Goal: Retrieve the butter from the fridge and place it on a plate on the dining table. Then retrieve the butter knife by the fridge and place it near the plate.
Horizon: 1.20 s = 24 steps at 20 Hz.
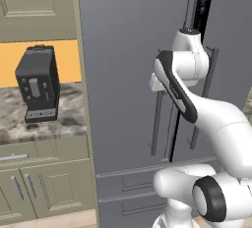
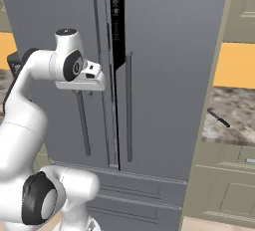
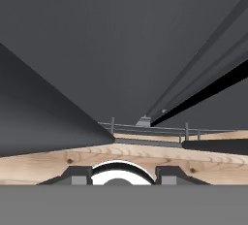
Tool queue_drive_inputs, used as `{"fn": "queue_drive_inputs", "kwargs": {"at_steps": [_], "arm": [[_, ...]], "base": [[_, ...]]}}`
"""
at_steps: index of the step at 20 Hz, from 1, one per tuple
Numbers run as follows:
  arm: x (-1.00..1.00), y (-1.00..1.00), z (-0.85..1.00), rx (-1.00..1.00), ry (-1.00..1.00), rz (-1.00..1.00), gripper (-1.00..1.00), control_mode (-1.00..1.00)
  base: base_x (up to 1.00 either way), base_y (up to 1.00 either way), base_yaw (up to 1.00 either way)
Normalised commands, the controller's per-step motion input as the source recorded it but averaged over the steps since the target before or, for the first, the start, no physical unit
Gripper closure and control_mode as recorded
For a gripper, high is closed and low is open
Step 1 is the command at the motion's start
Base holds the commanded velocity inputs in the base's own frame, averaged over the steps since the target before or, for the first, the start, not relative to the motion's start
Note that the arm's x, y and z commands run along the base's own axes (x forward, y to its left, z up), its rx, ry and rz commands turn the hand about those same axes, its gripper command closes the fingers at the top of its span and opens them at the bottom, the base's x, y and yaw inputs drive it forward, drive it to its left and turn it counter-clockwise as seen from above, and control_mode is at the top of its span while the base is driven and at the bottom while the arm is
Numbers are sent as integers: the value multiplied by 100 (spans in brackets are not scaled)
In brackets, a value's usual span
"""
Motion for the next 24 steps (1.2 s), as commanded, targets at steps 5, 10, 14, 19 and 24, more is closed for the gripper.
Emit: {"fn": "queue_drive_inputs", "kwargs": {"at_steps": [5, 10, 14, 19, 24], "arm": [[0, 0, 0, 0, 0, 0, -100, 100], [0, 0, 0, 0, 0, 0, -100, 100], [0, 0, 0, 0, 0, 0, -100, 100], [0, 0, 0, 0, 0, 0, -100, 100], [0, 0, 0, 0, 0, 0, -100, 100]], "base": [[0, 0, 0], [-8, -2, 0], [-52, -22, -3], [-74, -28, -9], [-77, -24, -13]]}}
